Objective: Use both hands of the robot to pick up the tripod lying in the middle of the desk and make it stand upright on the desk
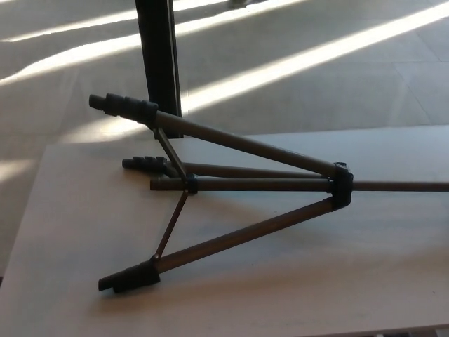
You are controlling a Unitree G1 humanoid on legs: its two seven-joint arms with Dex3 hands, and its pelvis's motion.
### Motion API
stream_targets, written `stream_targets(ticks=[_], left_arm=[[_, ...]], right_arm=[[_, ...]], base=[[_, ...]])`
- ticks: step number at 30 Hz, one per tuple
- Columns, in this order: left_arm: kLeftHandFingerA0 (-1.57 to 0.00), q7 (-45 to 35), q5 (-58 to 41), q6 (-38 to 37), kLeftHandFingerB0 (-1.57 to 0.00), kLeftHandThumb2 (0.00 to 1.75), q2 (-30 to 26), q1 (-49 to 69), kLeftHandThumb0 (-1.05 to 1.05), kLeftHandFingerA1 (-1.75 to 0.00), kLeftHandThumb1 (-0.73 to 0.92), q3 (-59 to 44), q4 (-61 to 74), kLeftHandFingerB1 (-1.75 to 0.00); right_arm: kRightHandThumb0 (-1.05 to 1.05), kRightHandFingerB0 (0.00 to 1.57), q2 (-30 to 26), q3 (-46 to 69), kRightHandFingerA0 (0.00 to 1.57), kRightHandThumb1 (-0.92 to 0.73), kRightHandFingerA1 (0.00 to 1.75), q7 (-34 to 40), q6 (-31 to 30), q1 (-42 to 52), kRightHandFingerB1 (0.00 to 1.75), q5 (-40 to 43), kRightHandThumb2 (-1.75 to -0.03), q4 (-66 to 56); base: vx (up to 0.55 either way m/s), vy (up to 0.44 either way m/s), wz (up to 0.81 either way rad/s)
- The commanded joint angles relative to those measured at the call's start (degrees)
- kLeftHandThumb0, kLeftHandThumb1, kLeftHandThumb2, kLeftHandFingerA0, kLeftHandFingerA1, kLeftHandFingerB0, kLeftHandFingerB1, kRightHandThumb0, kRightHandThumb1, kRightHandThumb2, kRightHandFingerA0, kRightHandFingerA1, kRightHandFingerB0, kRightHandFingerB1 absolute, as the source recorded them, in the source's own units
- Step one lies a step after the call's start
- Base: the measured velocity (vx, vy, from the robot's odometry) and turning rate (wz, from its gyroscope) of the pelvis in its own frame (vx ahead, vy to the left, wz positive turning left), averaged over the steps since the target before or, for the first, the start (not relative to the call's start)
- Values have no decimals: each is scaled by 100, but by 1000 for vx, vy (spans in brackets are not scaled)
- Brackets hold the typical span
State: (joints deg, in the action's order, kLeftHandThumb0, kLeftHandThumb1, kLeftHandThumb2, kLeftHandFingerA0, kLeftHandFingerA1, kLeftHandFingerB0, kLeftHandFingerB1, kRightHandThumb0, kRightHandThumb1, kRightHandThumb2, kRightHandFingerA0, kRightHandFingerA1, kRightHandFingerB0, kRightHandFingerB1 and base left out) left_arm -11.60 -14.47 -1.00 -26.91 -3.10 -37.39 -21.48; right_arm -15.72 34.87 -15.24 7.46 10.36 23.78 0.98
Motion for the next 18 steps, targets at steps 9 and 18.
stream_targets(ticks=[9,18], left_arm=[[-55,139,-177,2396,-56,60,-575,-2985,-53,-63,67,1890,3588,-53],[-55,10,315,2323,-62,61,-354,-3758,-50,-62,70,2497,2953,-46]], right_arm=[[-63,51,1205,-2532,63,-75,101,1630,-1921,-430,61,1393,-62,-4371],[-67,50,1140,-2825,64,-73,98,1573,-2451,-705,61,1299,-63,-4437]], base=[[0,0,0],[0,0,0]])
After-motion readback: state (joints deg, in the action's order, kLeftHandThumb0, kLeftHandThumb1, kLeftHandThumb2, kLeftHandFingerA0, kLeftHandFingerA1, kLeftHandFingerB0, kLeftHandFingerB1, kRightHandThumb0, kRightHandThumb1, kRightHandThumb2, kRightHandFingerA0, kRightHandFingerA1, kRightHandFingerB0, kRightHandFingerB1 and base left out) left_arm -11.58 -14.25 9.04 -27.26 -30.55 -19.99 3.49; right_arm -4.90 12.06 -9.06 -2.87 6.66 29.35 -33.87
